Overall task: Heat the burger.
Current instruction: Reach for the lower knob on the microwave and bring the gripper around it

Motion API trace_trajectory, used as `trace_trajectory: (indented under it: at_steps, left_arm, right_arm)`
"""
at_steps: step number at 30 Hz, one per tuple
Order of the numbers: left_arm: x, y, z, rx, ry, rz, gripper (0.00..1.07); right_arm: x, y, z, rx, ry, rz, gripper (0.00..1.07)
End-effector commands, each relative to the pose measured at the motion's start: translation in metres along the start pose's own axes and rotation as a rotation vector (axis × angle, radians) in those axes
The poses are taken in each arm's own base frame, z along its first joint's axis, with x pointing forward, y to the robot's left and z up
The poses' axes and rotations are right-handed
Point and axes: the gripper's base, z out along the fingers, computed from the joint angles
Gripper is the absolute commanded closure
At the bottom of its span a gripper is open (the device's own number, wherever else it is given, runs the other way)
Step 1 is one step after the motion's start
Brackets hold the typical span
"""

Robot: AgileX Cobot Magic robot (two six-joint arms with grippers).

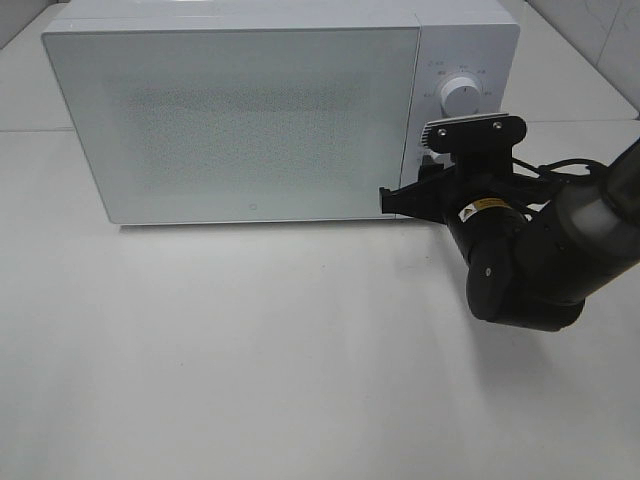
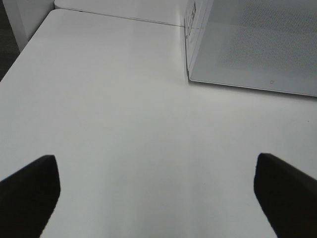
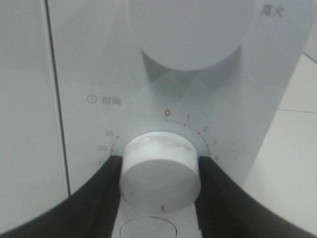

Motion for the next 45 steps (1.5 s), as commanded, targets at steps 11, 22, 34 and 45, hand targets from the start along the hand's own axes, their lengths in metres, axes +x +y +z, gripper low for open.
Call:
trace_trajectory:
  at_steps: [11,22,34,45]
  left_arm:
    - [0.001,0.0,-0.002,-0.003,-0.03,-0.001,0.06]
    - [0.001,0.0,-0.002,-0.003,-0.03,-0.001,0.06]
    - [0.001,0.0,-0.002,-0.003,-0.03,-0.001,0.06]
    - [0.001,0.0,-0.002,-0.003,-0.03,-0.001,0.06]
  right_arm:
    - [-0.027,0.003,0.003,-0.027,-0.207,-0.033,1.07]
    - [-0.034,0.01,0.001,-0.147,-0.269,0.287,1.07]
    - [-0.037,0.009,0.0,-0.268,-0.224,1.158,1.07]
    - [-0.037,0.009,0.0,-0.335,-0.159,1.666,1.07]
